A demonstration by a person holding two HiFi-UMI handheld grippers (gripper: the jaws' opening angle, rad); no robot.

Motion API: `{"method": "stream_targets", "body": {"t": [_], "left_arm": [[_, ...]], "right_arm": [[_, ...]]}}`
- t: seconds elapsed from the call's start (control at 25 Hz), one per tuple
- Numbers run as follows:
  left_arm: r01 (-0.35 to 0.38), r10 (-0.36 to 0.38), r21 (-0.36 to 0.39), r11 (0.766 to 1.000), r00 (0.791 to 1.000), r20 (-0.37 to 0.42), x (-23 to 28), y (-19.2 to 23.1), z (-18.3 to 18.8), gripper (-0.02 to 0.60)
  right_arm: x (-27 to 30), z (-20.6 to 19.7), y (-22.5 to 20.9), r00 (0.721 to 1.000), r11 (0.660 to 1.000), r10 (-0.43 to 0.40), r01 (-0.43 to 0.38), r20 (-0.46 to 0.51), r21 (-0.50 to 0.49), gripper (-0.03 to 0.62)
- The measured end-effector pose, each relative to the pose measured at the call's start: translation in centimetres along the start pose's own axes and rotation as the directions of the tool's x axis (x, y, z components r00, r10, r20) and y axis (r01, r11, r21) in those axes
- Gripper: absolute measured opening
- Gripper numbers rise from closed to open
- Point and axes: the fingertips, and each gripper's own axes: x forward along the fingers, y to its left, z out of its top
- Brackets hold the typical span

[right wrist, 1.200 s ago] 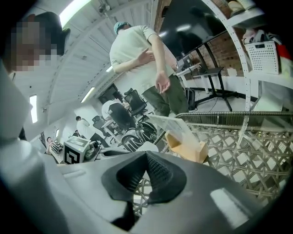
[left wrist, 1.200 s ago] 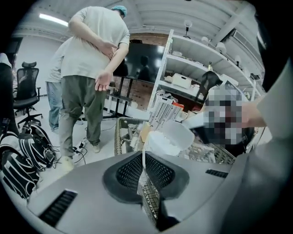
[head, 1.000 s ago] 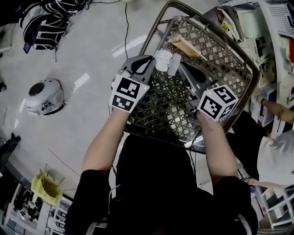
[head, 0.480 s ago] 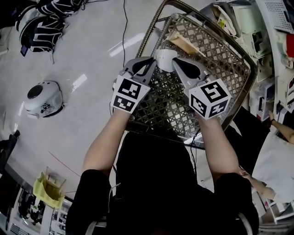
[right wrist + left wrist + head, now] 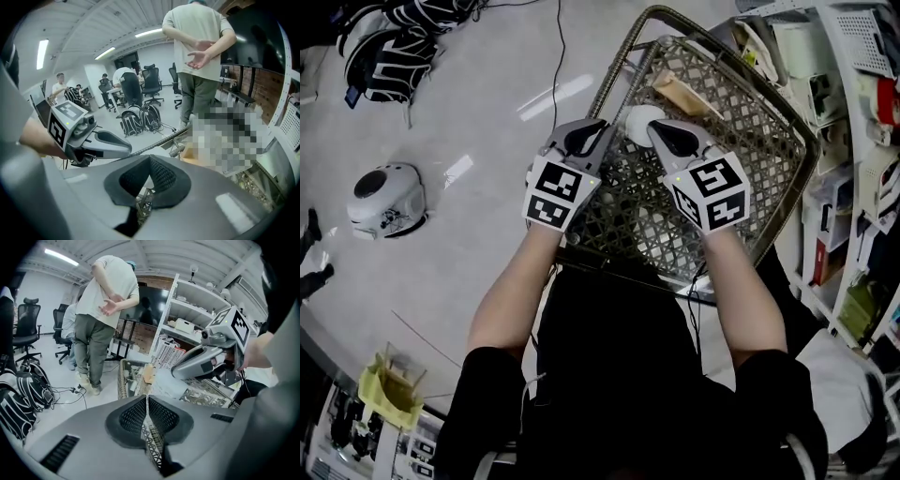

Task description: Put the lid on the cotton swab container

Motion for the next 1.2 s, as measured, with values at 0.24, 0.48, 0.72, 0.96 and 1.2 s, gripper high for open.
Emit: {"method": "stream_targets", "body": {"t": [0.24, 0.48, 0.72, 0.96, 1.2], "left_arm": [[-0.013, 0.013, -0.005, 1.0, 1.0, 0.008, -1.1, 0.5, -0.4, 0.018], [-0.014, 0.014, -0.009, 1.0, 1.0, 0.024, -2.1, 0.2, -0.3, 0.018], [-0.025, 0.025, 0.008, 1.0, 0.999, 0.045, -4.5, -0.4, 1.3, 0.018], [-0.051, 0.048, 0.041, 0.998, 0.996, 0.077, -8.0, -1.5, 4.5, 0.018], [-0.088, 0.079, 0.082, 0.993, 0.991, 0.104, -11.4, -2.6, 7.6, 0.018]], "right_arm": [[0.4, 0.0, 0.1, 1.0, 1.0, -0.006, 0.006, -0.025, -0.012, 0.011], [0.6, -0.2, 0.1, 0.997, 0.996, -0.065, 0.062, -0.046, -0.06, 0.012], [1.0, -0.6, 0.1, 0.993, 0.996, -0.078, 0.074, -0.086, -0.057, 0.012], [-2.0, 1.8, 0.5, 0.989, 0.991, -0.126, 0.128, 0.077, -0.026, 0.011], [-7.7, 4.5, 2.0, 0.972, 0.993, -0.095, 0.078, 0.214, 0.088, 0.011]]}}
